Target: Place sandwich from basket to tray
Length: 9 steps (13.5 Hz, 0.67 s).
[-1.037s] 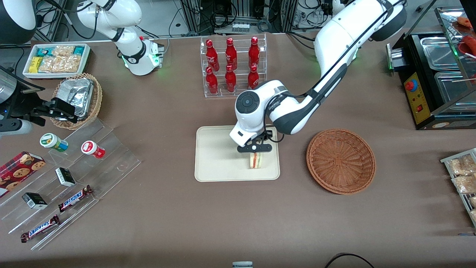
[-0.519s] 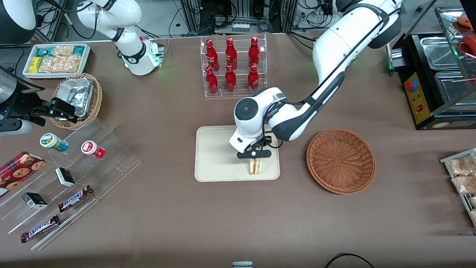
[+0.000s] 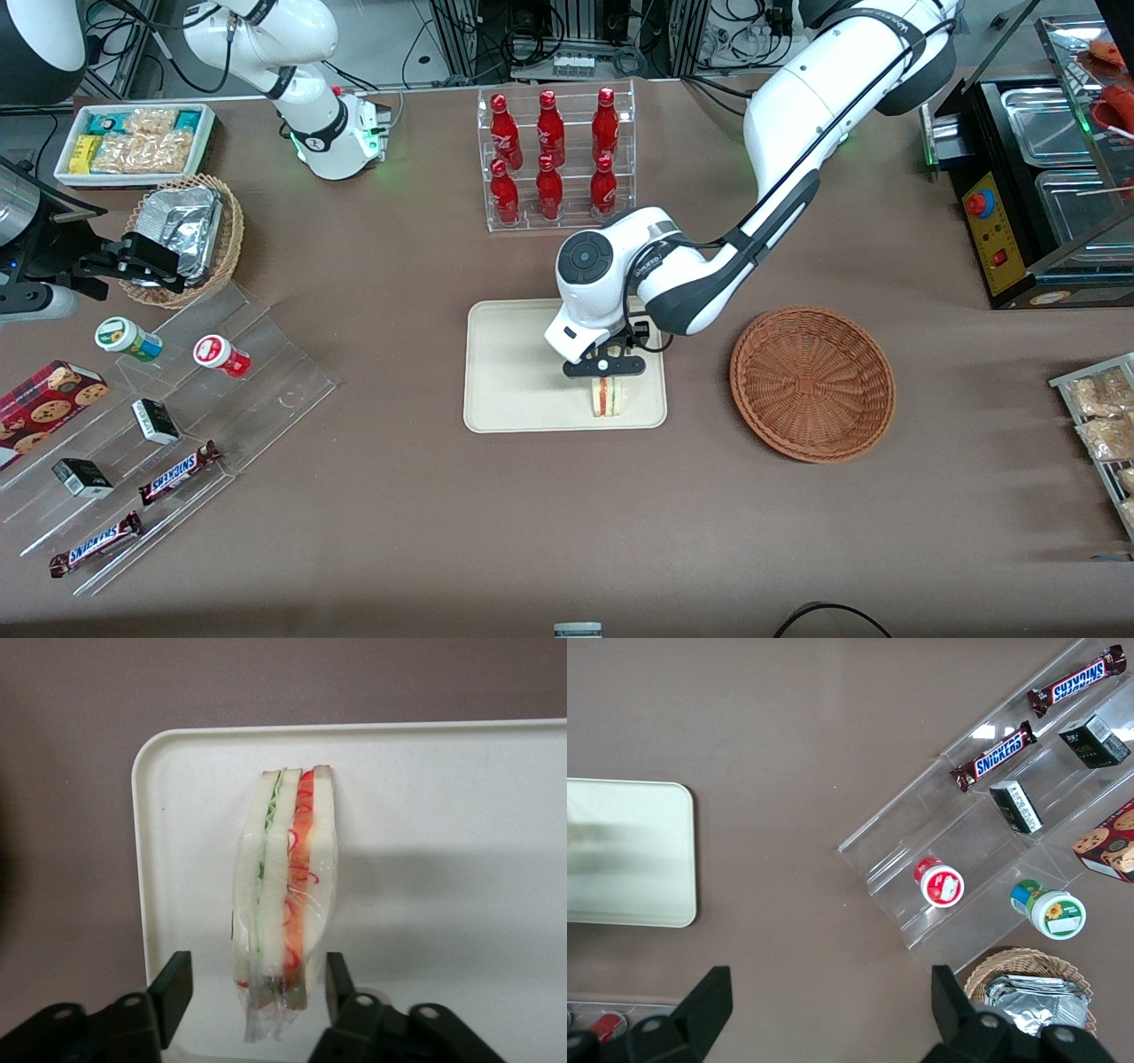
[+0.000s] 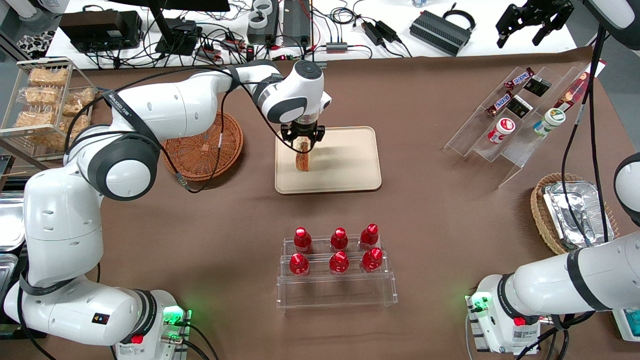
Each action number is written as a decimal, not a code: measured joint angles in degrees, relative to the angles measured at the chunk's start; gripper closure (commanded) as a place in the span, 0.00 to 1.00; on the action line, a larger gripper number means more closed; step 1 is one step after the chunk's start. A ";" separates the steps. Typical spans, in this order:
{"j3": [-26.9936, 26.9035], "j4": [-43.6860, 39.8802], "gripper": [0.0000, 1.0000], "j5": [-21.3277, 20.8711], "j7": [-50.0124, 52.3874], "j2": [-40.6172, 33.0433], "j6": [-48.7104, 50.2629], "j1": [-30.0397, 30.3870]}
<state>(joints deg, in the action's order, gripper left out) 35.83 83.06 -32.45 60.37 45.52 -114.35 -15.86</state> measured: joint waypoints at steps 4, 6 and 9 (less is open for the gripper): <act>0.00 -1.37 0.00 0.00 1.55 -0.91 0.28 0.18; 0.00 -1.79 0.00 0.00 2.51 -2.55 0.43 0.28; 0.00 -1.87 0.00 0.08 2.93 -6.53 2.96 0.81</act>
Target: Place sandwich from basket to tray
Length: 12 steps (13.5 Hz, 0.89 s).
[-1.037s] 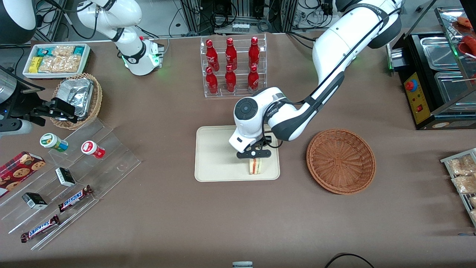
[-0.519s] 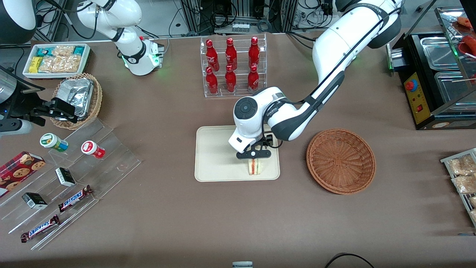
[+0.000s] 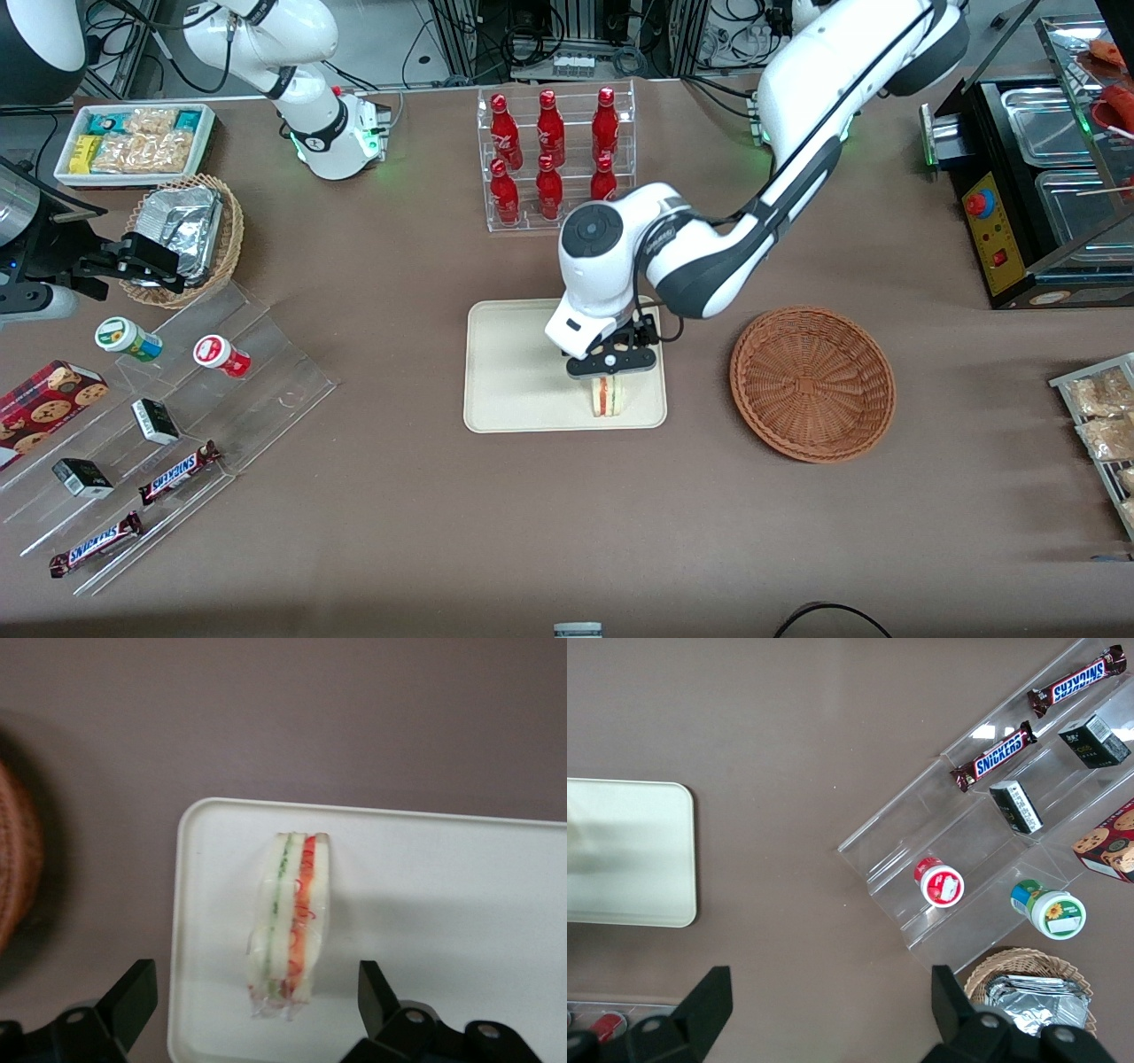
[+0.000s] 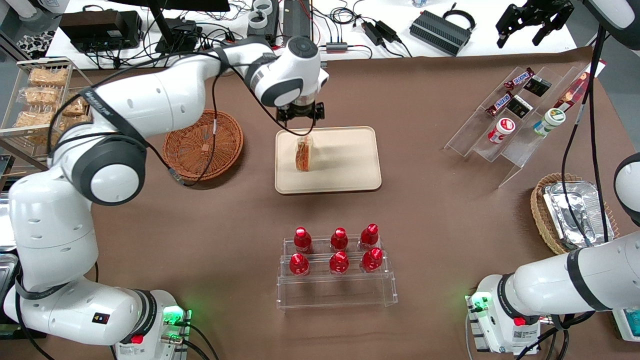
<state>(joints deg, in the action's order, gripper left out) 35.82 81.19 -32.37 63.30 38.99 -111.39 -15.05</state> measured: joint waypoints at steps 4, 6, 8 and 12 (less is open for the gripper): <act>1.27 0.01 0.00 6.47 -4.13 -6.34 4.23 4.55; 0.54 0.06 0.00 7.73 -4.87 -8.84 5.17 5.26; 0.01 0.08 0.00 7.79 -5.29 -10.79 7.23 5.93; -1.55 0.06 0.00 8.28 -7.58 -15.15 10.12 7.77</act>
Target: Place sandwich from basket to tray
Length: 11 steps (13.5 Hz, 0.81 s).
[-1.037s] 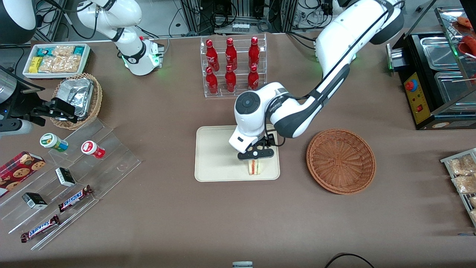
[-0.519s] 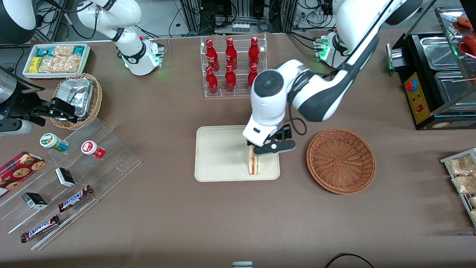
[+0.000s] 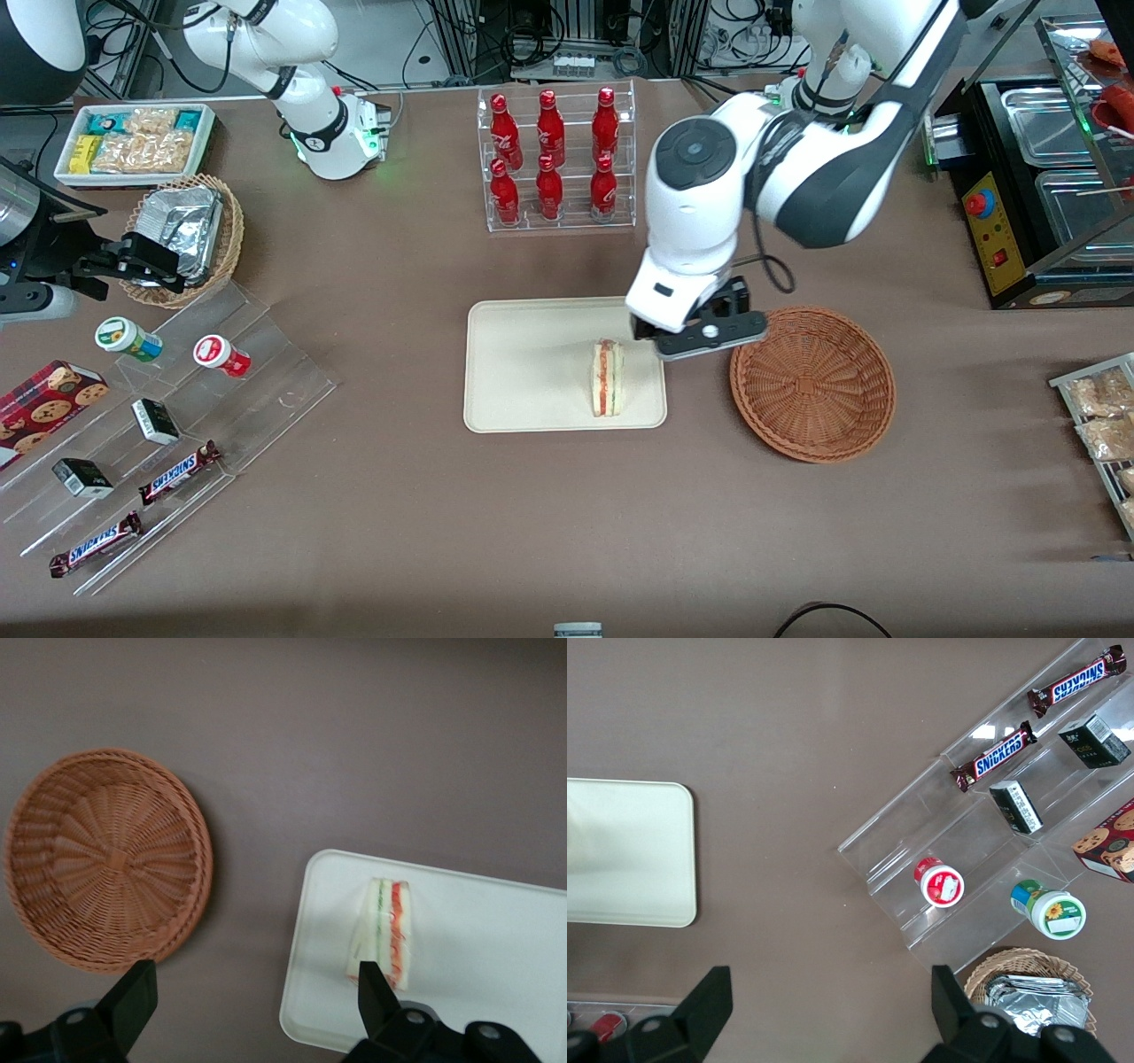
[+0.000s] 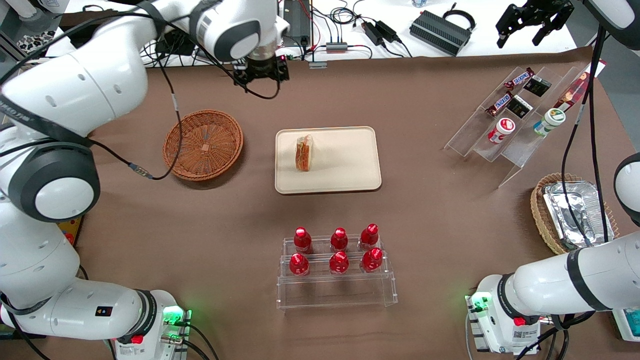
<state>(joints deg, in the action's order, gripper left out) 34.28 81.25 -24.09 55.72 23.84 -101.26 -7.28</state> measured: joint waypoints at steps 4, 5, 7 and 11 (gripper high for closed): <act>-7.33 -0.02 0.00 7.19 -7.65 -4.24 0.87 0.49; -9.24 -0.03 0.00 8.80 -10.42 -5.38 1.63 0.86; -11.08 -0.04 0.00 10.84 -15.17 -7.45 3.89 3.02; -15.39 -0.03 0.00 11.98 -23.78 -10.84 6.74 5.32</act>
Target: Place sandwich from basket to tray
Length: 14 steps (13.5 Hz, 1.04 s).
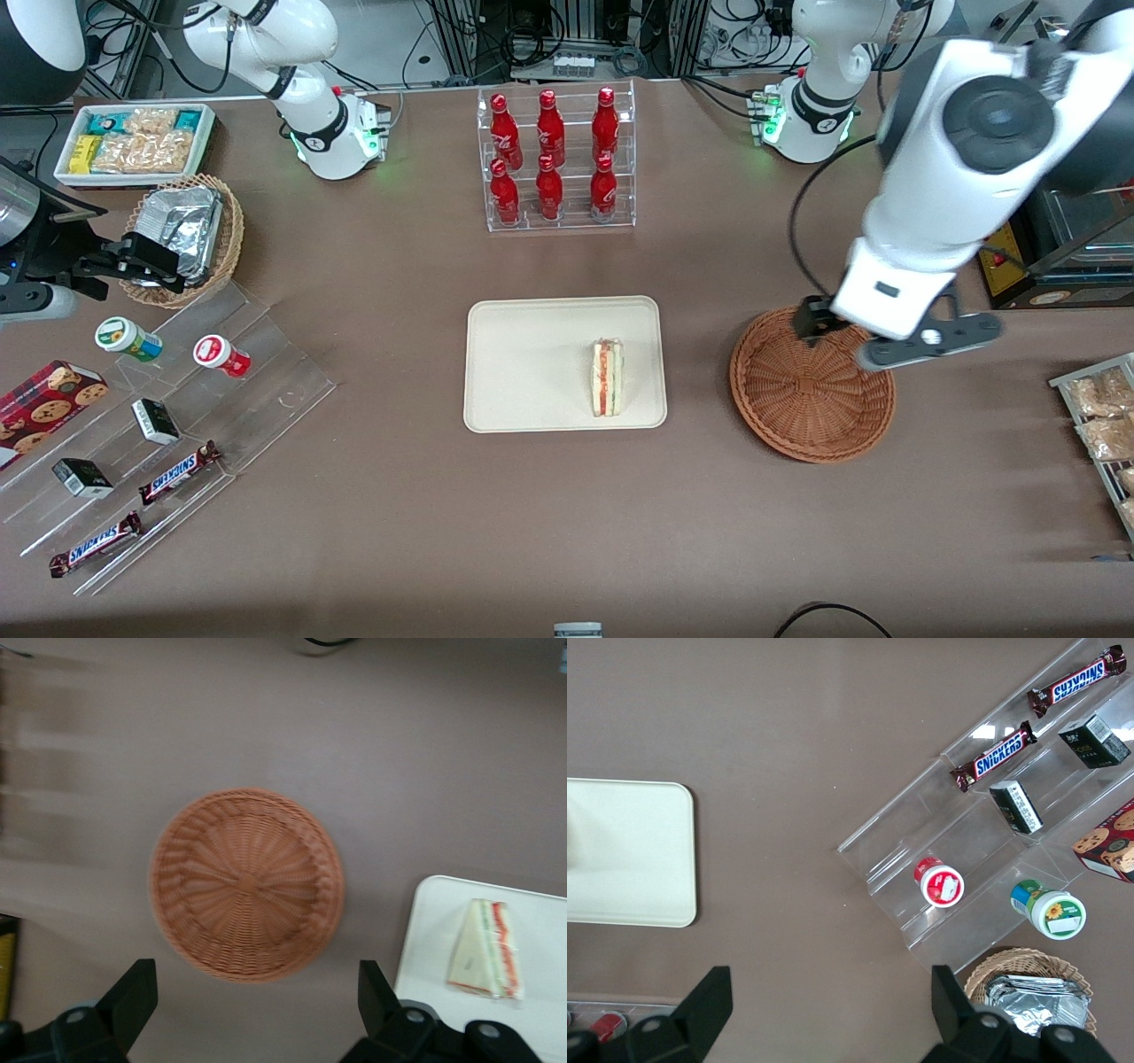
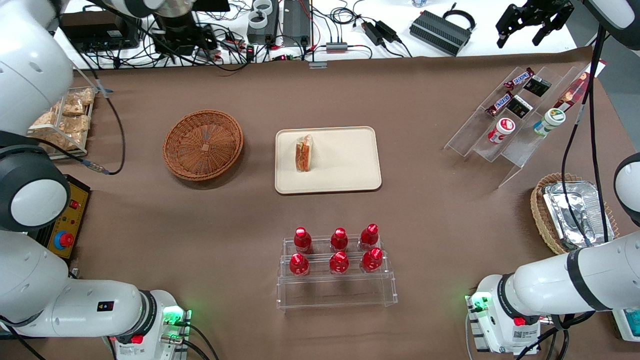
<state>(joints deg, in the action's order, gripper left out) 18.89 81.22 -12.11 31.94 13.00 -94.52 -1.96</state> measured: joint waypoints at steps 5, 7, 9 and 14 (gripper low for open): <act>-5.59 0.00 0.00 5.76 -9.66 -3.73 3.77 2.14; -6.34 0.01 0.00 6.28 -13.19 -4.94 7.07 2.86; -7.76 0.03 0.00 7.49 -14.52 -6.33 9.76 2.96; -11.32 0.50 0.00 10.33 -19.14 -9.30 16.92 2.97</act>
<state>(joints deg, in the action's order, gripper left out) 7.57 81.71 -1.78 12.81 3.70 -77.60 1.01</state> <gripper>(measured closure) 0.000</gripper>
